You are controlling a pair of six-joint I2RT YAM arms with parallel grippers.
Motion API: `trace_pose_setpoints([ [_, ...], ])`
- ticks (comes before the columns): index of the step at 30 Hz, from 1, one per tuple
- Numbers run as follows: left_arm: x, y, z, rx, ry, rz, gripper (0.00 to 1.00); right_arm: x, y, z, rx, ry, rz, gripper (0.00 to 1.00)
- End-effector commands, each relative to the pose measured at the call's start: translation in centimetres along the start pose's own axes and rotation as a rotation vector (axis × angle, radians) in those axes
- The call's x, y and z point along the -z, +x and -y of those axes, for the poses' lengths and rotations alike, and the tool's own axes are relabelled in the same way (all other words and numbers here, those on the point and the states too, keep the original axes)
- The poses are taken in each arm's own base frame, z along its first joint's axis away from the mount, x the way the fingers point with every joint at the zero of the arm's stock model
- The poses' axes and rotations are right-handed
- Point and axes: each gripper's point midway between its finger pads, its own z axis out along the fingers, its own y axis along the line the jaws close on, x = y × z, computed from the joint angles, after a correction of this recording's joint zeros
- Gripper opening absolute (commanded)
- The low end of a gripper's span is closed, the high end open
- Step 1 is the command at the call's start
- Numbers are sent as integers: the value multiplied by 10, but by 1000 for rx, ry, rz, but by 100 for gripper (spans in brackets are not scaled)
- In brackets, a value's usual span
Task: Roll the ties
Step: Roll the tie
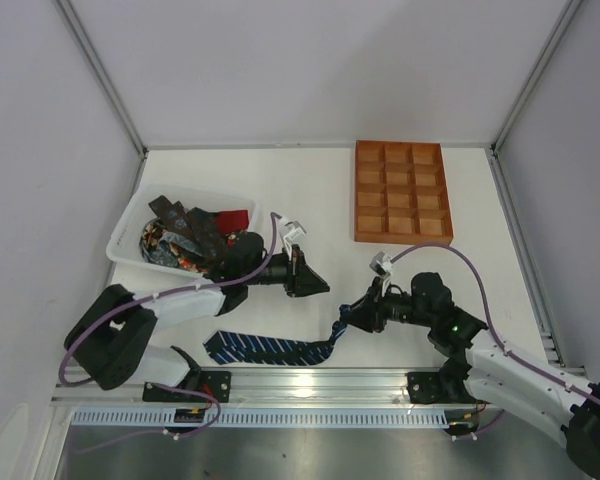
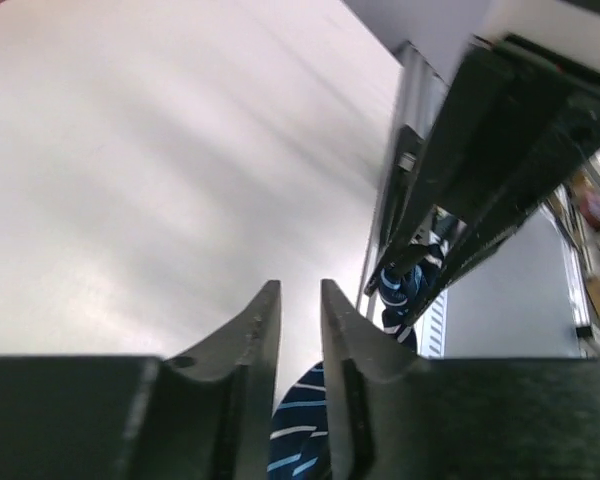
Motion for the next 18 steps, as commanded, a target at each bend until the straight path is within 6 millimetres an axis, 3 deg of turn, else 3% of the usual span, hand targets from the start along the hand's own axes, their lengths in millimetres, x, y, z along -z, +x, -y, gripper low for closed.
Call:
trace_pose_setpoints([
  [1, 22, 6, -22, 7, -207, 17, 25, -5, -8, -8, 80, 47, -27, 0],
  [6, 44, 17, -27, 124, -339, 29, 18, -13, 14, -12, 90, 106, -167, 0],
  [13, 58, 36, -24, 247, -397, 38, 17, -16, 35, -24, 69, 171, -339, 0],
  [14, 60, 40, -27, 284, -425, 40, 17, -13, 43, -18, 66, 228, -374, 0],
  [15, 62, 41, -29, 299, -440, 47, 18, -15, 45, -29, 80, 214, -397, 0],
  [17, 69, 48, -34, 361, -499, 48, 18, -14, 61, -24, 87, 277, -473, 0],
  [18, 71, 47, -37, 369, -528, 59, 20, -17, 65, -33, 89, 273, -499, 0],
])
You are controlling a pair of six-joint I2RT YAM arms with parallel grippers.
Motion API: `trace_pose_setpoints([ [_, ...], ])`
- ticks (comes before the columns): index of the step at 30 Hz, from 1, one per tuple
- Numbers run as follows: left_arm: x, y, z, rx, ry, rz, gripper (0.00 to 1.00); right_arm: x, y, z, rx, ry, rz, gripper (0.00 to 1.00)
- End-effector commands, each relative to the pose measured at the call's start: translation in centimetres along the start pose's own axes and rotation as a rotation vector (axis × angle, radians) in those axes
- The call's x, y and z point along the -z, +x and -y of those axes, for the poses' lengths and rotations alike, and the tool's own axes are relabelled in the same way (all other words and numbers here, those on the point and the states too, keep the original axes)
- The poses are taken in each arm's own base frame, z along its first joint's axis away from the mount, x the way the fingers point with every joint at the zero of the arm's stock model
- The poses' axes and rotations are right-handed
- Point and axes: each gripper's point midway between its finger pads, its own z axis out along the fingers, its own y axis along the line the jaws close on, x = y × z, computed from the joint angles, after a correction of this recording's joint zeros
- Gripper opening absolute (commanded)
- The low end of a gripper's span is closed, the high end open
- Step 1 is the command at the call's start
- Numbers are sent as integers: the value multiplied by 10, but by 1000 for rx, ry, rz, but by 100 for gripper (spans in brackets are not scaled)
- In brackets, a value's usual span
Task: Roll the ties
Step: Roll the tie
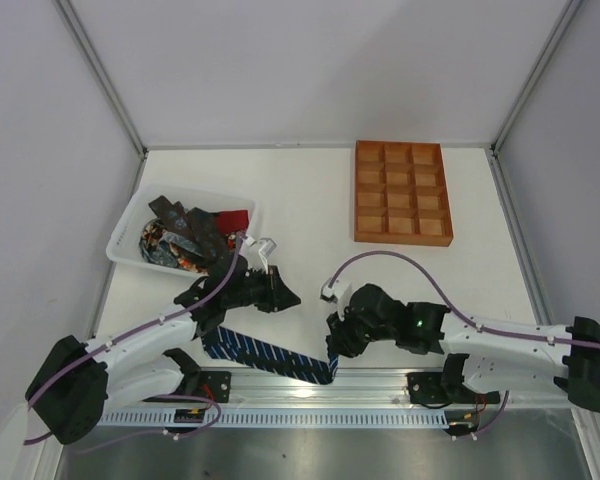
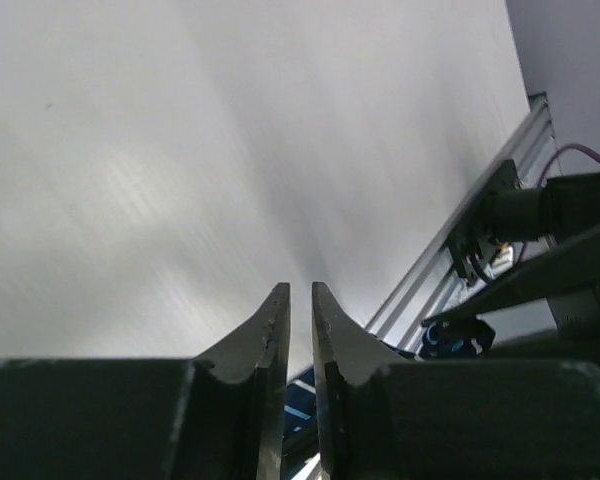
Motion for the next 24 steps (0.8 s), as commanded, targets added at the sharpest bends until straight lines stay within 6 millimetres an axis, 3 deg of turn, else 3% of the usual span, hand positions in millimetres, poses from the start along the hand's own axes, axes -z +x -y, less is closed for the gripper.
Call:
trace_pose_setpoints([
  [1, 9, 3, -16, 108, -126, 17, 20, -3, 19, -4, 10, 110, -128, 0],
  [9, 26, -6, -38, 158, -290, 87, 31, -18, 49, -12, 61, 263, -269, 0],
  [14, 31, -1, -48, 189, -348, 94, 29, -38, 47, -27, 68, 296, -281, 0],
  [17, 34, 1, -50, 195, -357, 103, 29, -53, 34, -44, 73, 280, -248, 4],
  [21, 38, 5, -53, 201, -371, 104, 30, -78, 43, -48, 105, 316, -300, 10],
  [24, 41, 4, -54, 195, -377, 106, 30, -81, 47, -52, 149, 343, -314, 17],
])
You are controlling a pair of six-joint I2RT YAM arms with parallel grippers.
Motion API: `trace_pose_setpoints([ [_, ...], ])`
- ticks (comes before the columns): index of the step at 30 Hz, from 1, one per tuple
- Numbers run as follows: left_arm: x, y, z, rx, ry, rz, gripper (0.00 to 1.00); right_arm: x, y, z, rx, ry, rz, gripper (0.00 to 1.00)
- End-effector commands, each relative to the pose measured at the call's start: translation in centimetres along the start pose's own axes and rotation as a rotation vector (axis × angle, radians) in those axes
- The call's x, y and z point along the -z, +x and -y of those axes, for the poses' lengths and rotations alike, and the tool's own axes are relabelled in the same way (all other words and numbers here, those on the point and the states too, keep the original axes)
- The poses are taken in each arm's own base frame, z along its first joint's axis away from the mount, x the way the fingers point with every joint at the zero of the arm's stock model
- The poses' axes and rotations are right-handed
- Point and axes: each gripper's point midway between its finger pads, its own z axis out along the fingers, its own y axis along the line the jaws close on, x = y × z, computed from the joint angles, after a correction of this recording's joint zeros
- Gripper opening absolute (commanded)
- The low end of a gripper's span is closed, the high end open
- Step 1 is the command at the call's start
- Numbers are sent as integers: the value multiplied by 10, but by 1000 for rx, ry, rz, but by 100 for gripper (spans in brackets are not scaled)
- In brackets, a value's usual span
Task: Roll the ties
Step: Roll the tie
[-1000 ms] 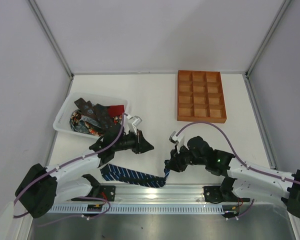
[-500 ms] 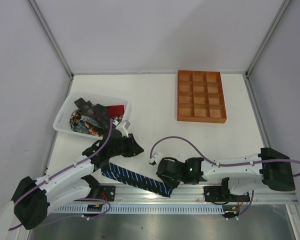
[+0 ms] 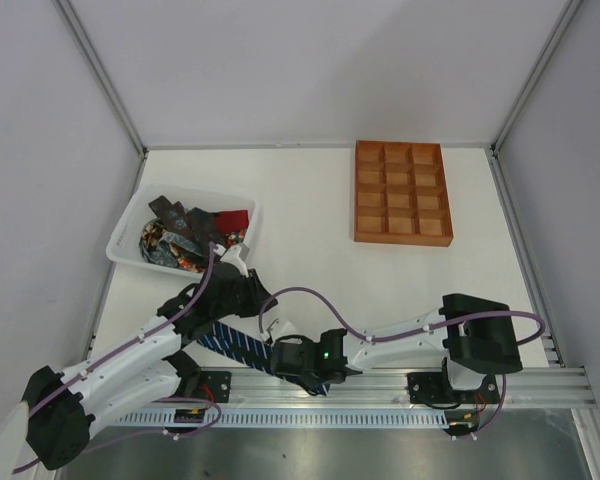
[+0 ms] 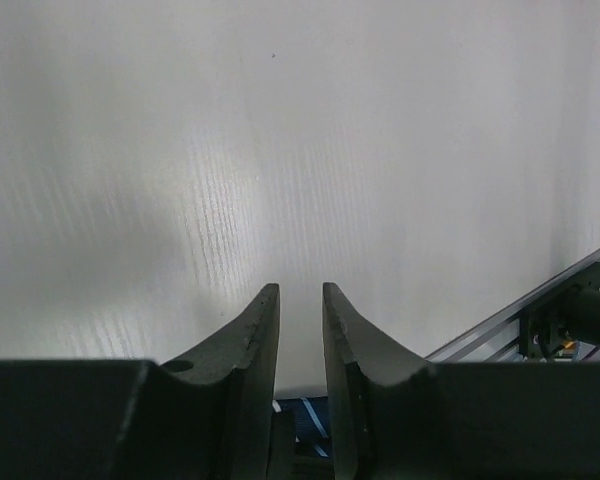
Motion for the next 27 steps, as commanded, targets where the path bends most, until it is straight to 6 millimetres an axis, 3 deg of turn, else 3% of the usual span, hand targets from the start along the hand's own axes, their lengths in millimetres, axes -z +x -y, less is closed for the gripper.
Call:
trace_pose_setpoints([
  [1, 4, 0, -3, 14, -20, 6, 30, 0, -9, -11, 9, 21, 27, 23],
  [10, 4, 1, 0, 14, 4, 8, 29, 21, -30, -36, -6, -128, 115, 46],
  [14, 4, 3, 3, 11, 24, -2, 29, 34, -37, -44, -17, -191, 145, 49],
  [20, 2, 7, 7, 9, 54, -23, 29, 43, -40, -37, -58, -224, 159, 52],
  [24, 2, 11, 11, 8, 75, -47, 27, 45, -30, -25, -86, -195, 137, 53],
  [27, 3, 17, 12, 3, 89, -80, 20, 51, -19, -11, -167, -153, 111, 51],
])
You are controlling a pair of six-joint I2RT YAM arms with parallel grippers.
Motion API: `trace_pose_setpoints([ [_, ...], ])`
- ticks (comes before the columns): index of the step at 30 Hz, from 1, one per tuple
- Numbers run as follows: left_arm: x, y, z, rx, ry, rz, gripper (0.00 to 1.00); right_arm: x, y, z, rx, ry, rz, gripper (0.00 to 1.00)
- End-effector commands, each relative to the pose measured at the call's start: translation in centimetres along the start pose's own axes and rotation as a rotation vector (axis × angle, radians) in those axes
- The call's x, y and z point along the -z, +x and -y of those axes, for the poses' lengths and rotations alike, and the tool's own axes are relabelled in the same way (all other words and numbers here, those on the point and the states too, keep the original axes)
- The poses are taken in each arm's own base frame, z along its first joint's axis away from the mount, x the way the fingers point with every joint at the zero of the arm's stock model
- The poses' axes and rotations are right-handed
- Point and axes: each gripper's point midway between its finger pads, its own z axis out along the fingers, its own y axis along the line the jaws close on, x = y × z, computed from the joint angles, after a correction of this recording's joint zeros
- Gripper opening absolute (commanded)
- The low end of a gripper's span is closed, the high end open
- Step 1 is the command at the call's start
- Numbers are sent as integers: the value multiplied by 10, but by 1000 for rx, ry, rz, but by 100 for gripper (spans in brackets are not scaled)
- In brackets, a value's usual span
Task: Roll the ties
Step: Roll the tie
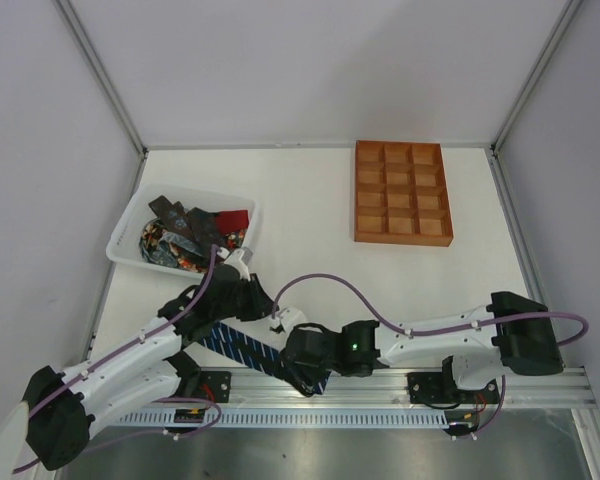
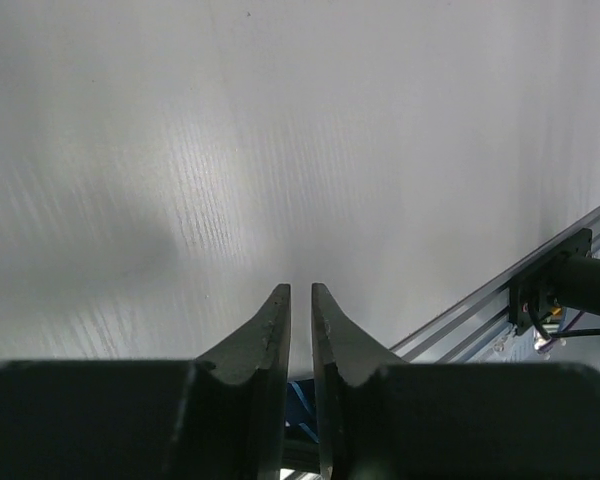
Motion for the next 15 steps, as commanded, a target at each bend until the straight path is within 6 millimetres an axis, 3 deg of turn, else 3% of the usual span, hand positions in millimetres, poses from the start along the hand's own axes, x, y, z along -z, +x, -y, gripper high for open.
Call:
trace_pose_setpoints([
  [1, 0, 6, 9, 4, 49, -36, 19, 20, 6, 18, -120, 61, 12, 51],
  [6, 2, 13, 5, 16, 48, -48, 18, 38, 37, 49, -467, 144, -32, 59],
  [8, 2, 13, 4, 20, 52, -42, 18, 43, 48, 53, -643, 114, -43, 60],
  [10, 2, 15, 4, 23, 56, -46, 18, 46, 44, 49, -813, 62, -23, 62],
  [11, 1, 14, 5, 26, 58, -46, 19, 46, 53, 52, -863, 37, -19, 63],
  [12, 1, 14, 6, 25, 60, -46, 19, 45, 48, 47, -903, -7, -2, 64],
  [15, 0, 14, 10, 19, 75, -57, 18, 39, 60, 61, -1002, 37, -5, 64],
])
